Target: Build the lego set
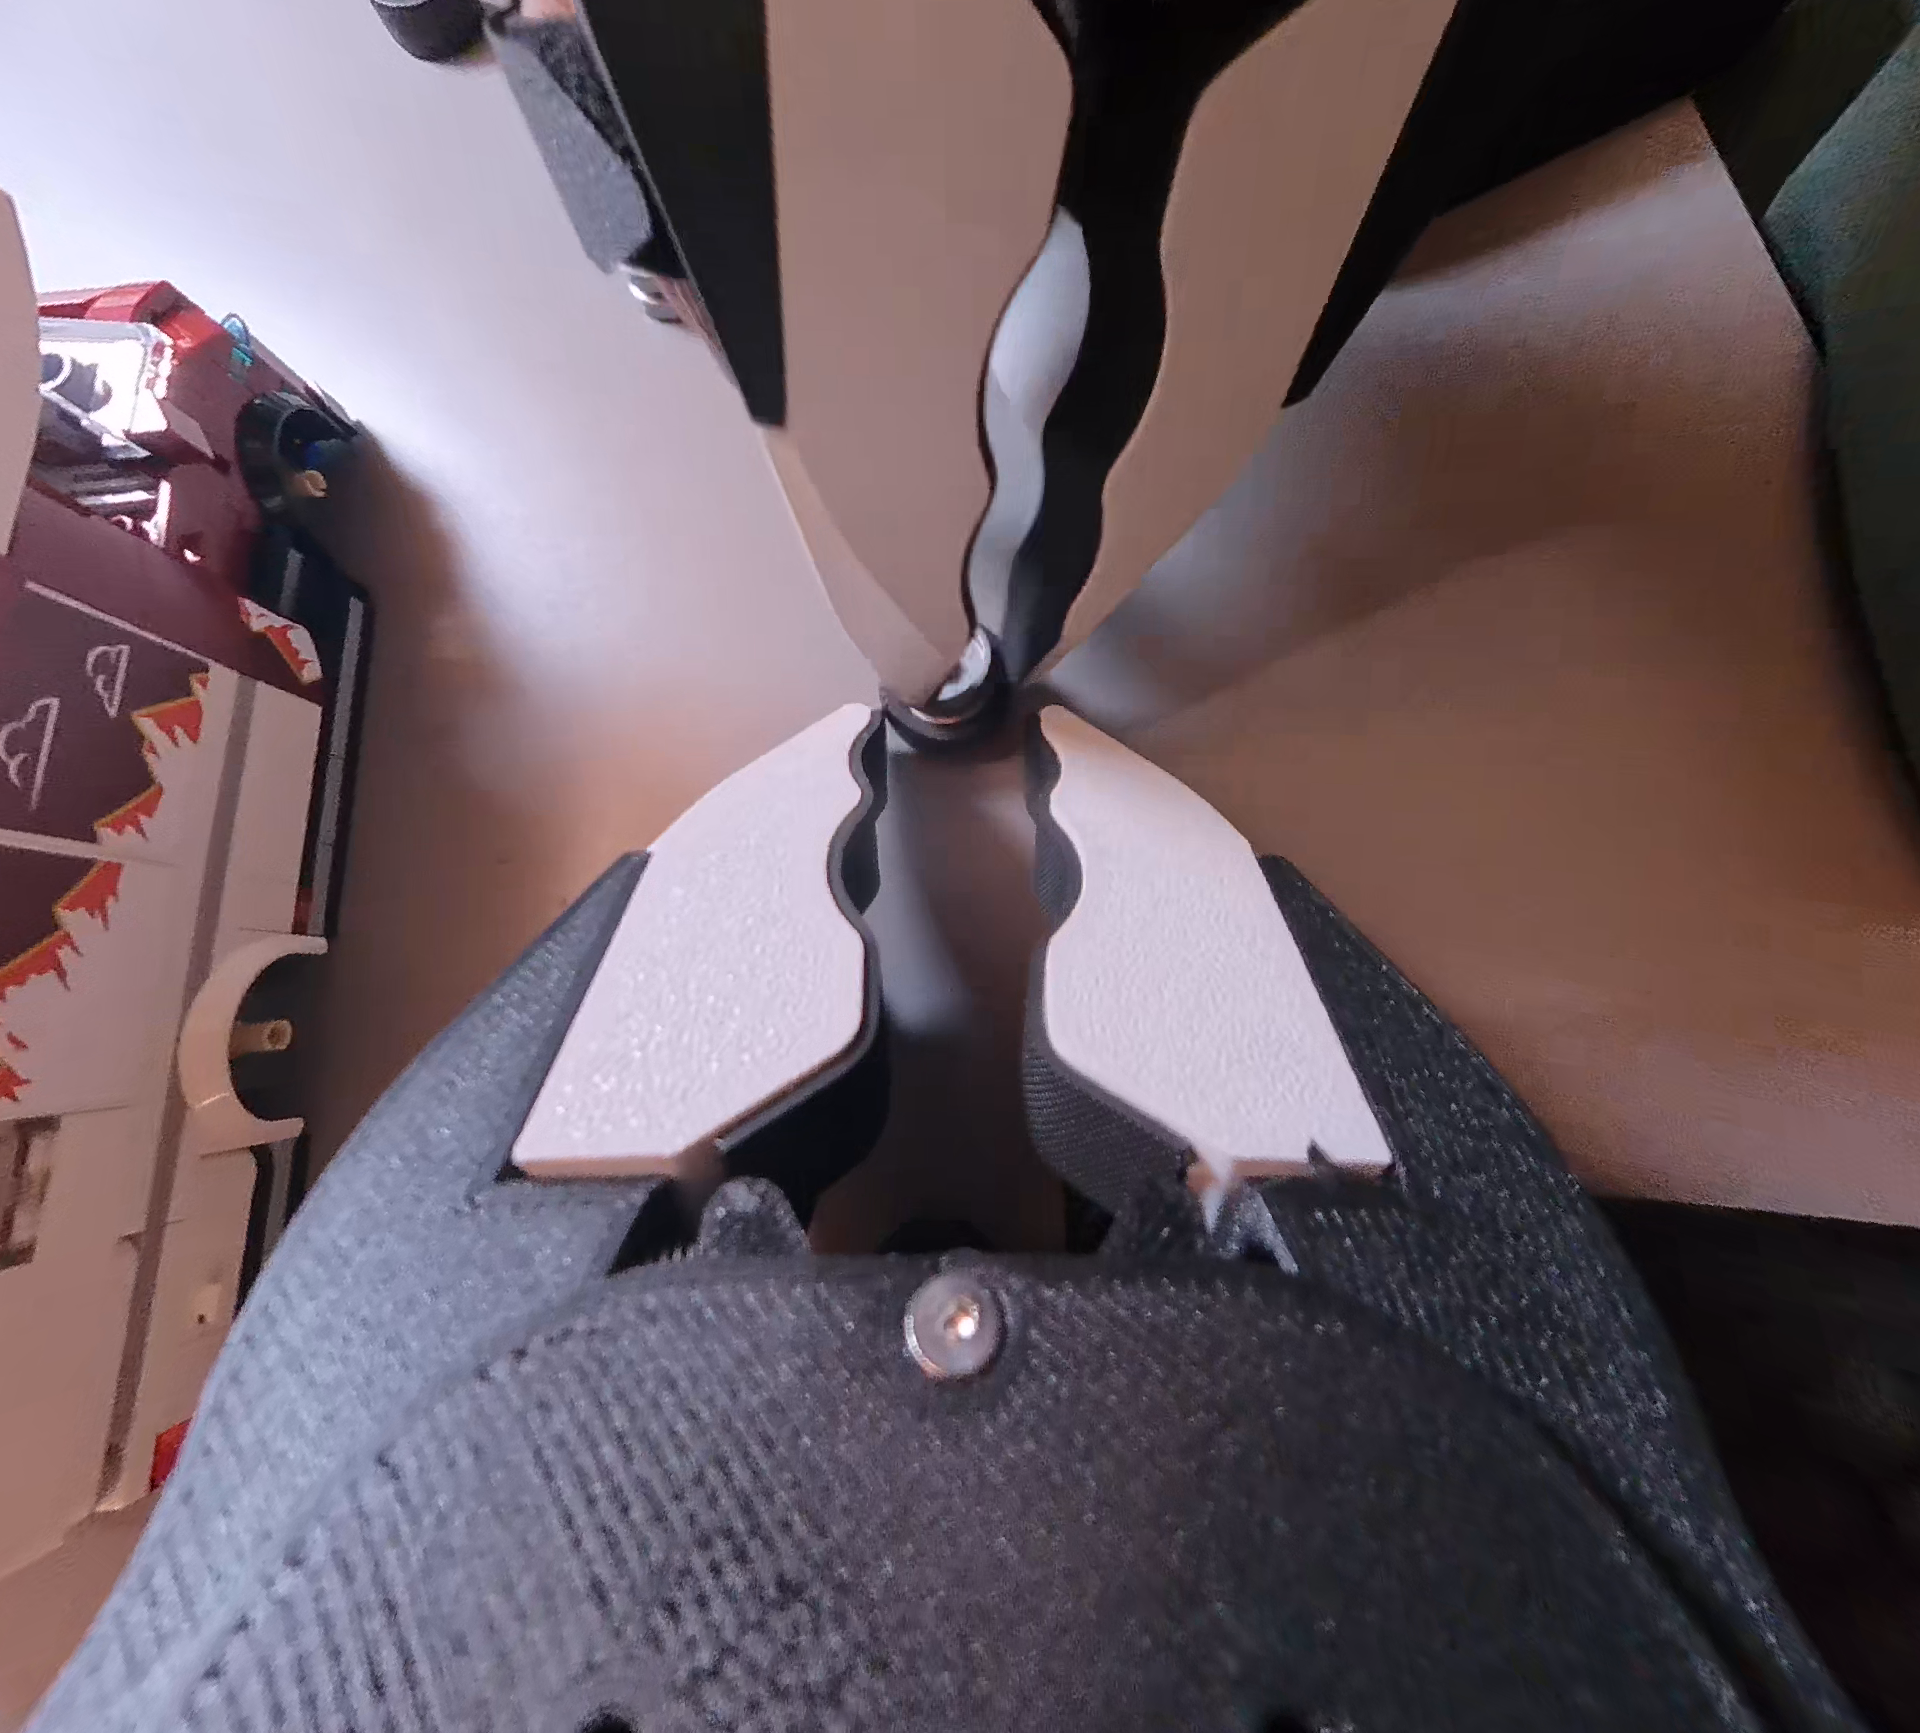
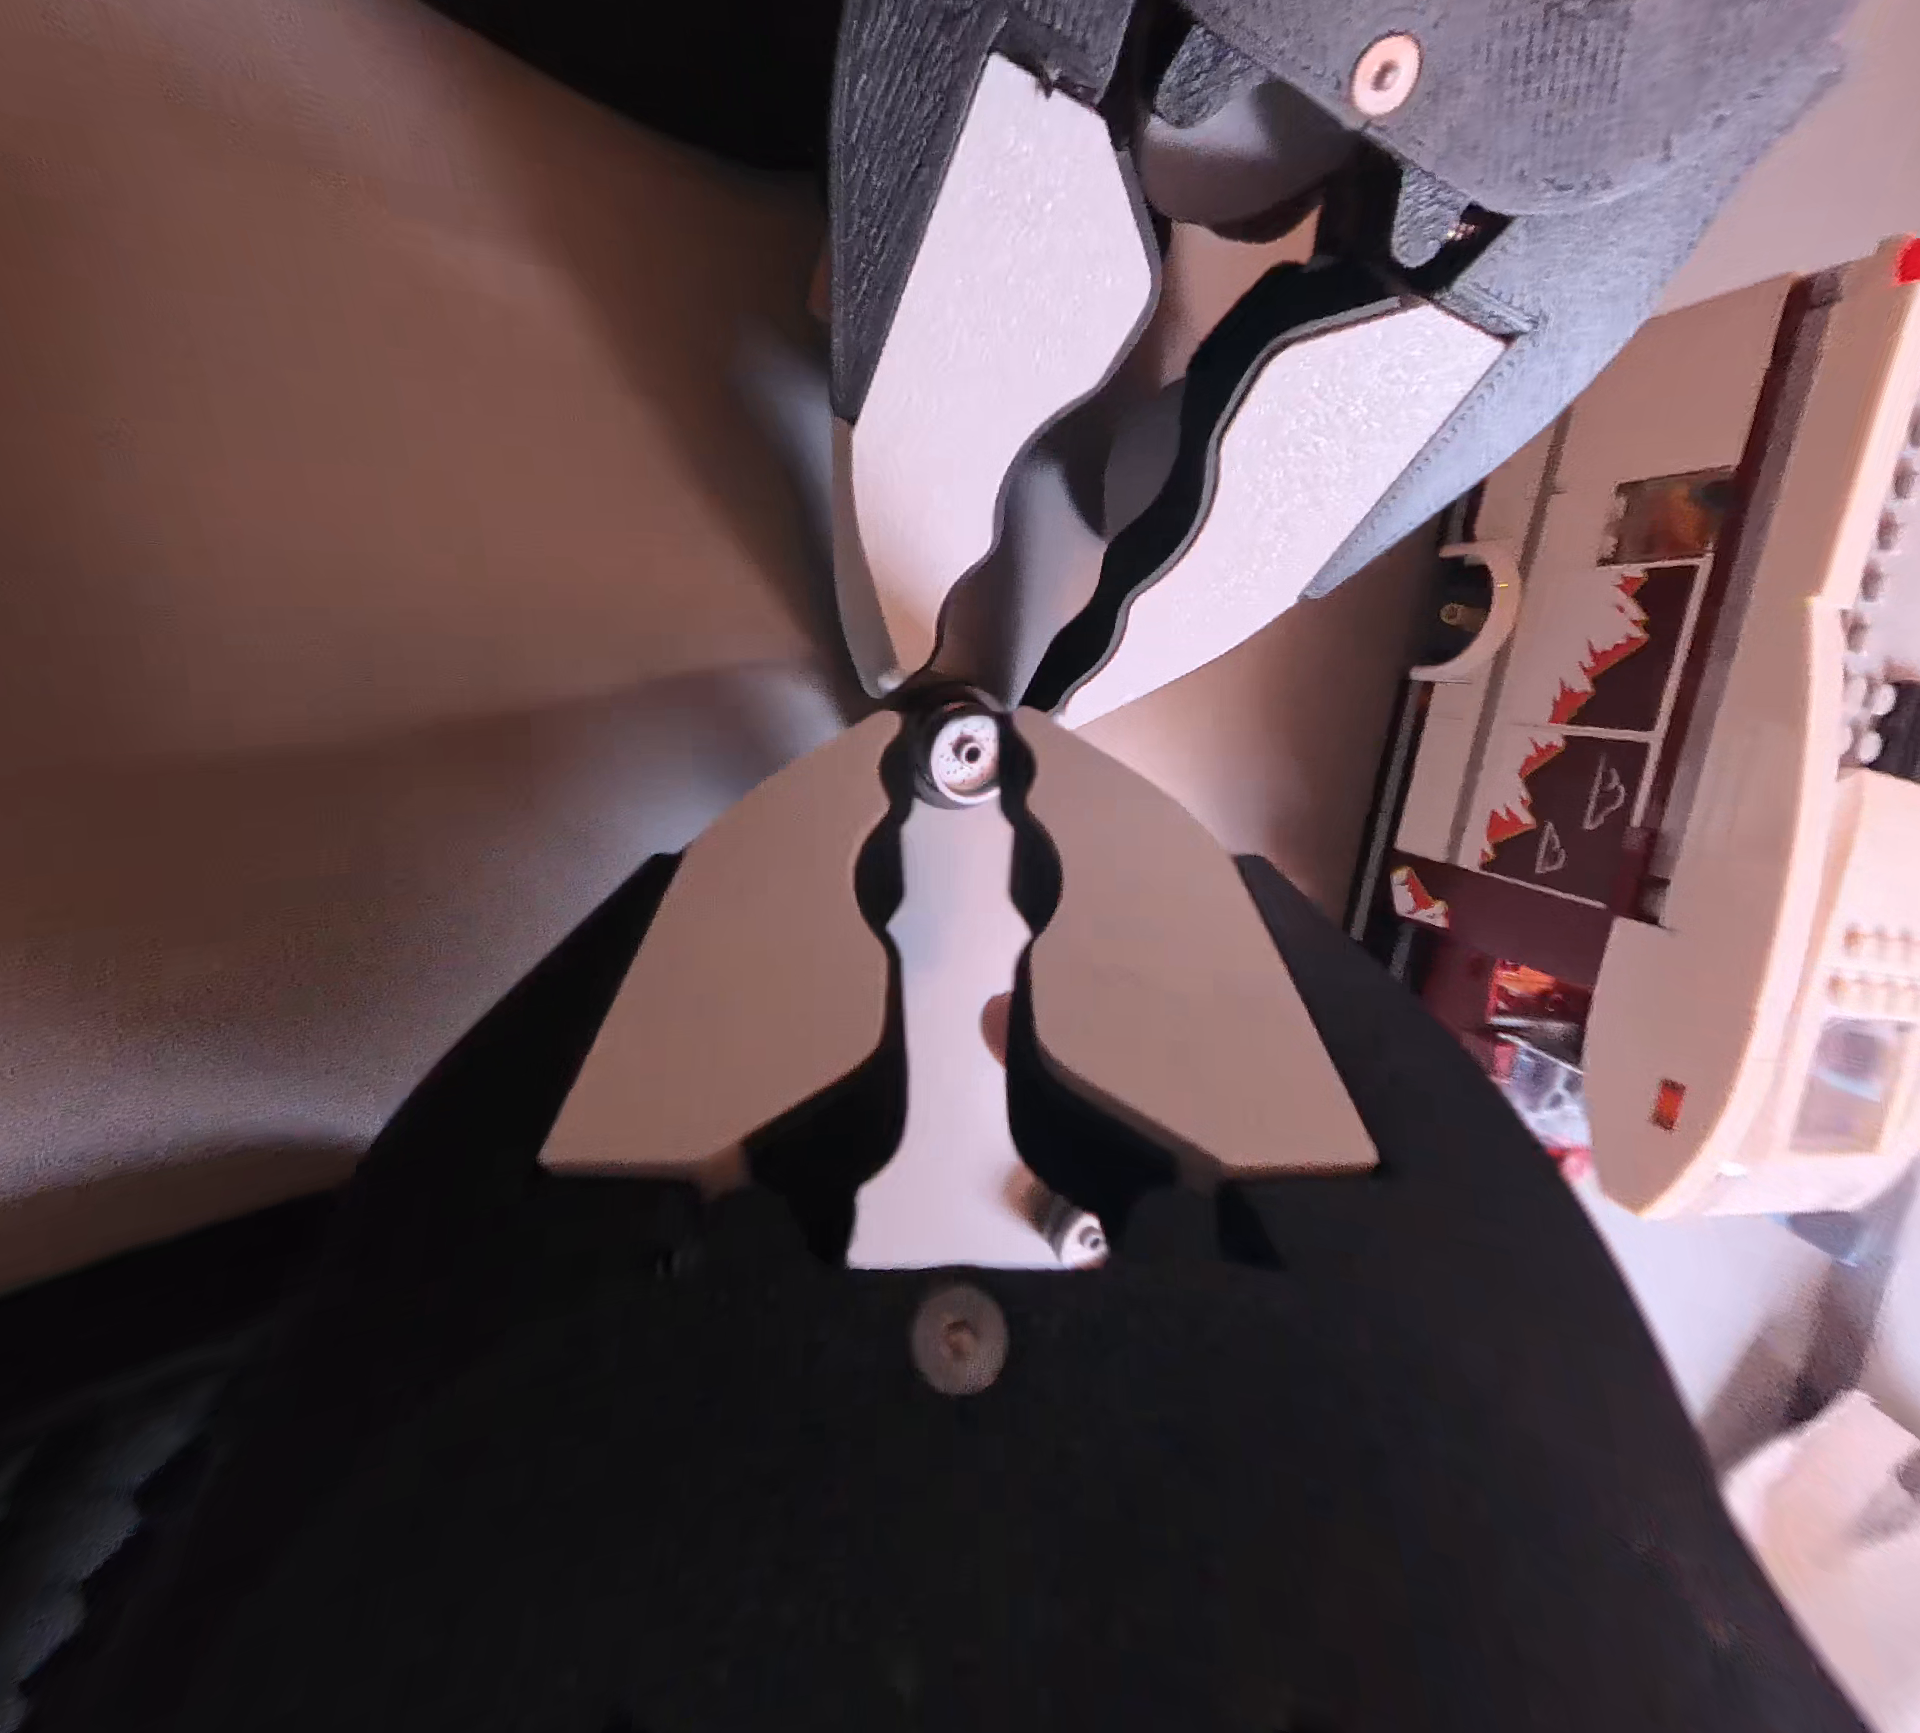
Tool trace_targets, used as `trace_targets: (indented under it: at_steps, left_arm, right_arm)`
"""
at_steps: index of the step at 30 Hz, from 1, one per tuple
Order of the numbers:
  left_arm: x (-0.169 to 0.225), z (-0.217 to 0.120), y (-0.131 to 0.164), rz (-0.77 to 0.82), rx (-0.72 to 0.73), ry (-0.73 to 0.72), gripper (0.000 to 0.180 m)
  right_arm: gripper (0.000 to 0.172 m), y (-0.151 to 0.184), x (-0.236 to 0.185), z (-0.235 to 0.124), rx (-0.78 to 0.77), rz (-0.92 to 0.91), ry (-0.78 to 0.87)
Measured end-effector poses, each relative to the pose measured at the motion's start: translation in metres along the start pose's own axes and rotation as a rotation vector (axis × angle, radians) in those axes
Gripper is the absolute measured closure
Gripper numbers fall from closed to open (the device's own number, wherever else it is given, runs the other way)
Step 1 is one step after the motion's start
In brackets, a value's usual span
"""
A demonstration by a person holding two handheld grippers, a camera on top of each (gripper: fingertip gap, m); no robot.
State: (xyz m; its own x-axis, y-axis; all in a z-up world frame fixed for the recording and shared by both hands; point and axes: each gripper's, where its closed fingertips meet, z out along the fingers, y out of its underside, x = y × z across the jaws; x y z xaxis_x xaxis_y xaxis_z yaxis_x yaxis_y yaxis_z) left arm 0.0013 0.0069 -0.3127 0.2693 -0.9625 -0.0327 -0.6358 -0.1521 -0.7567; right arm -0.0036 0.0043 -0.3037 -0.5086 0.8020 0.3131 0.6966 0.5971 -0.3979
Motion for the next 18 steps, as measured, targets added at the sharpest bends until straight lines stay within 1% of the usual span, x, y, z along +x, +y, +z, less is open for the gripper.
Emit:
trace_targets:
  at_steps: [1, 4, 6, 8, 10, 12, 18]
  left_arm:
    - [0.0005, 0.0002, 0.0000, 0.001, -0.001, 0.004, 0.156]
    - [0.0004, 0.0003, -0.0001, 0.000, -0.003, 0.001, 0.157]
    - [0.0000, 0.0004, -0.0001, -0.003, -0.004, 0.000, 0.157]
    - [-0.0003, 0.0008, -0.0005, 0.001, -0.005, -0.005, 0.158]
    - [-0.0004, 0.0008, -0.0006, 0.008, -0.007, -0.010, 0.157]
    - [-0.0005, 0.0008, -0.0006, 0.004, -0.004, -0.009, 0.157]
    - [-0.0004, 0.0008, -0.0006, 0.003, -0.001, -0.007, 0.157]
  right_arm:
    - [0.151, -0.0009, -0.0026, -0.0013, 0.024, 0.022, -0.013]
    - [0.149, 0.0007, -0.0053, -0.0068, 0.044, 0.040, -0.006]
    - [0.154, 0.0027, -0.0075, -0.0083, 0.036, 0.033, 0.003]
    - [0.165, 0.0040, -0.0025, -0.0065, 0.027, 0.059, 0.037]
    - [0.171, 0.0019, -0.0024, -0.0056, 0.042, 0.130, -0.003]
    - [0.171, 0.0016, -0.0039, -0.0041, 0.037, 0.209, -0.060]
    - [0.171, 0.0039, -0.0053, -0.0019, -0.028, 0.269, -0.123]
